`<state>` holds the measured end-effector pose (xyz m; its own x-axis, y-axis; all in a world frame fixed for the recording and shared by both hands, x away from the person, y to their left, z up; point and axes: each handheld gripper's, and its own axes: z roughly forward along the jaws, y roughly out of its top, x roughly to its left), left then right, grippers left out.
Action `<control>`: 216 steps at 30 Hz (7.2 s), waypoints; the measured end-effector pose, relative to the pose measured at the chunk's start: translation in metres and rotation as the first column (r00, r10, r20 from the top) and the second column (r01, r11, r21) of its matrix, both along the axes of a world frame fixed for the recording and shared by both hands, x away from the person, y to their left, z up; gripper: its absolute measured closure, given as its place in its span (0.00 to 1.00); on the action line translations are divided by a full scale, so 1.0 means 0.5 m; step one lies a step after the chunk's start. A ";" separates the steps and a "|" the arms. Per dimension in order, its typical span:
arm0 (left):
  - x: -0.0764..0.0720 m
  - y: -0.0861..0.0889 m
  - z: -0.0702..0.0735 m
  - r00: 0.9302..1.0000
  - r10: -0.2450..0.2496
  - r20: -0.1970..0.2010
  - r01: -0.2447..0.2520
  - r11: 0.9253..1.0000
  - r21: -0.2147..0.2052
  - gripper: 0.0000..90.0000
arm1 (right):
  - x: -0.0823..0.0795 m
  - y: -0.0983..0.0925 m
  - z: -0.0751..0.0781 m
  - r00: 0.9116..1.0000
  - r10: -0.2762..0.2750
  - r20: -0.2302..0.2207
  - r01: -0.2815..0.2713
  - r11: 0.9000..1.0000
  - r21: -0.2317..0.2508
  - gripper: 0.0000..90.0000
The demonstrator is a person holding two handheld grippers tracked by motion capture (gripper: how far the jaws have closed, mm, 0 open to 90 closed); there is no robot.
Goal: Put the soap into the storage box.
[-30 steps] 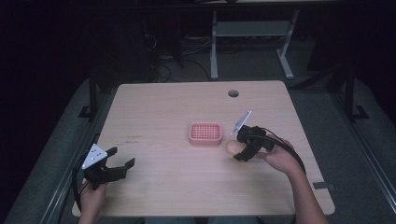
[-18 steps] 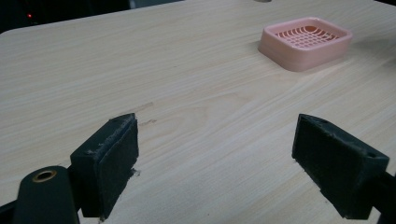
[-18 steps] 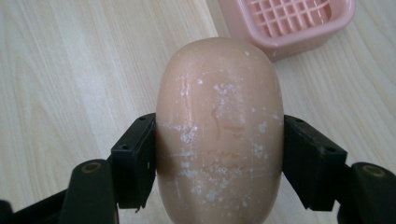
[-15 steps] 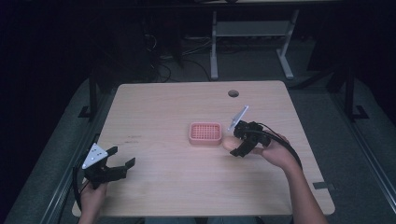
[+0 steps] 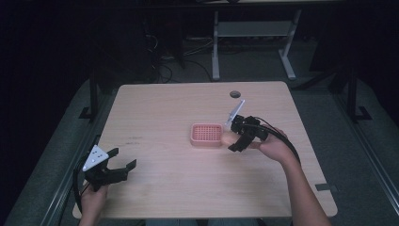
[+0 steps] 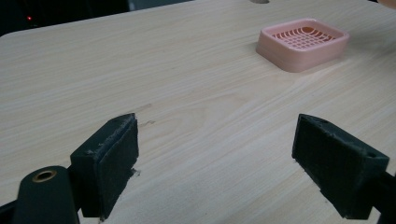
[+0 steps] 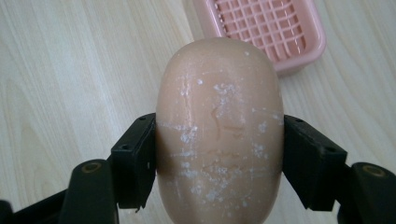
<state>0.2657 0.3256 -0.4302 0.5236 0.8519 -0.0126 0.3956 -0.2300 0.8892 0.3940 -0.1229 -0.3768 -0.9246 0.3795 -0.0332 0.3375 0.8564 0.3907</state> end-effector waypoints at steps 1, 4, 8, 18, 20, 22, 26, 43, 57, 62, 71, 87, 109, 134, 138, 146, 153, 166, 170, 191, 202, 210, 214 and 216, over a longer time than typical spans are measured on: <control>0.000 0.000 0.000 1.000 0.001 0.002 -0.001 1.000 -0.004 0.16 | 0.003 0.004 0.002 1.000 0.005 0.003 -0.005 1.000 -0.003 0.36; 0.000 0.000 0.001 1.000 0.000 0.002 0.000 1.000 -0.006 0.16 | 0.007 0.012 0.006 1.000 0.011 0.002 -0.011 1.000 -0.013 0.36; -0.001 0.001 0.001 1.000 0.002 0.005 -0.002 1.000 -0.004 0.16 | 0.022 0.030 0.011 1.000 0.020 0.001 -0.020 1.000 -0.016 0.36; -0.001 -0.001 0.003 1.000 -0.005 0.009 0.005 1.000 0.002 0.16 | 0.054 0.059 0.016 1.000 0.020 -0.001 -0.020 1.000 -0.020 0.36; -0.001 0.000 0.003 1.000 -0.003 0.013 0.003 1.000 0.001 0.16 | 0.059 0.067 0.018 1.000 0.028 0.003 -0.028 0.999 -0.019 0.36; -0.002 0.001 0.004 1.000 -0.002 0.011 0.002 1.000 0.000 0.16 | 0.065 0.074 0.020 1.000 0.030 -0.002 -0.031 0.999 -0.018 0.36; -0.002 0.000 0.004 1.000 0.000 0.012 0.000 1.000 -0.003 0.16 | 0.076 0.088 0.025 0.999 0.052 0.013 -0.051 0.998 -0.031 0.36; -0.002 0.002 0.003 1.000 0.005 0.013 -0.005 1.000 -0.005 0.16 | 0.111 0.121 0.042 0.997 0.075 0.030 -0.074 0.997 -0.034 0.36; -0.002 0.002 0.003 1.000 0.006 0.011 -0.006 1.000 -0.005 0.16 | 0.133 0.142 0.026 0.996 0.087 0.016 -0.086 0.996 -0.034 0.36; -0.002 0.002 0.003 1.000 0.011 0.012 -0.011 1.000 -0.012 0.16 | 0.140 0.149 0.016 0.996 0.090 0.009 -0.090 0.995 -0.037 0.36; -0.003 0.005 0.004 1.000 0.011 0.010 -0.011 1.000 -0.008 0.16 | 0.148 0.171 -0.011 0.995 0.100 -0.018 -0.101 0.993 -0.058 0.36; -0.004 0.008 0.003 1.000 0.014 0.011 -0.014 1.000 -0.015 0.16 | 0.166 0.189 -0.056 0.994 0.092 -0.064 -0.098 0.990 -0.099 0.35; -0.005 0.007 0.003 1.000 0.009 0.012 -0.009 1.000 -0.021 0.16 | 0.172 0.194 -0.072 0.992 0.091 -0.092 -0.101 0.989 -0.109 0.35; -0.004 0.007 0.004 1.000 0.013 0.013 -0.013 1.000 -0.017 0.16 | 0.173 0.190 -0.072 0.992 0.087 -0.088 -0.097 0.989 -0.114 0.35; -0.004 0.006 0.004 1.000 0.011 0.012 -0.011 1.000 -0.016 0.16 | 0.174 0.188 -0.068 0.993 0.084 -0.085 -0.092 0.992 -0.091 0.36; -0.004 0.006 0.004 1.000 0.010 0.012 -0.010 1.000 -0.014 0.16 | 0.172 0.179 -0.058 0.993 0.076 -0.087 -0.083 0.994 -0.071 0.33; -0.004 0.006 0.004 1.000 0.010 0.010 -0.009 1.000 -0.009 0.16 | 0.167 0.172 -0.054 0.994 0.071 -0.087 -0.076 0.996 -0.055 0.32; -0.004 0.006 0.004 1.000 0.009 0.011 -0.008 1.000 -0.008 0.16 | 0.157 0.141 -0.048 0.994 0.048 -0.095 -0.051 0.998 -0.026 0.31; -0.005 0.006 0.004 1.000 0.010 0.011 -0.010 1.000 -0.011 0.16 | 0.154 0.132 -0.038 0.995 0.044 -0.086 -0.044 0.999 -0.005 0.31; -0.006 0.005 0.004 1.000 0.005 0.011 -0.005 1.000 -0.008 0.16 | 0.130 0.073 -0.024 0.997 -0.003 -0.077 0.004 1.000 0.019 0.31; -0.006 0.005 0.004 1.000 0.006 0.012 -0.006 1.000 -0.011 0.16 | 0.112 0.056 -0.012 0.999 -0.010 -0.053 0.012 0.999 0.031 0.30; -0.006 0.003 0.003 1.000 0.005 0.011 -0.005 1.000 -0.008 0.16 | 0.100 0.038 -0.015 0.998 -0.028 -0.050 0.030 0.999 0.034 0.30; -0.006 0.002 0.003 1.000 0.004 0.009 -0.004 1.000 -0.006 0.16 | 0.095 0.029 -0.016 0.998 -0.031 -0.057 0.032 0.999 0.015 0.30; -0.006 0.002 0.003 1.000 0.004 0.009 -0.004 1.000 -0.005 0.16 | 0.088 0.019 -0.015 0.999 -0.033 -0.041 0.034 0.999 0.024 0.30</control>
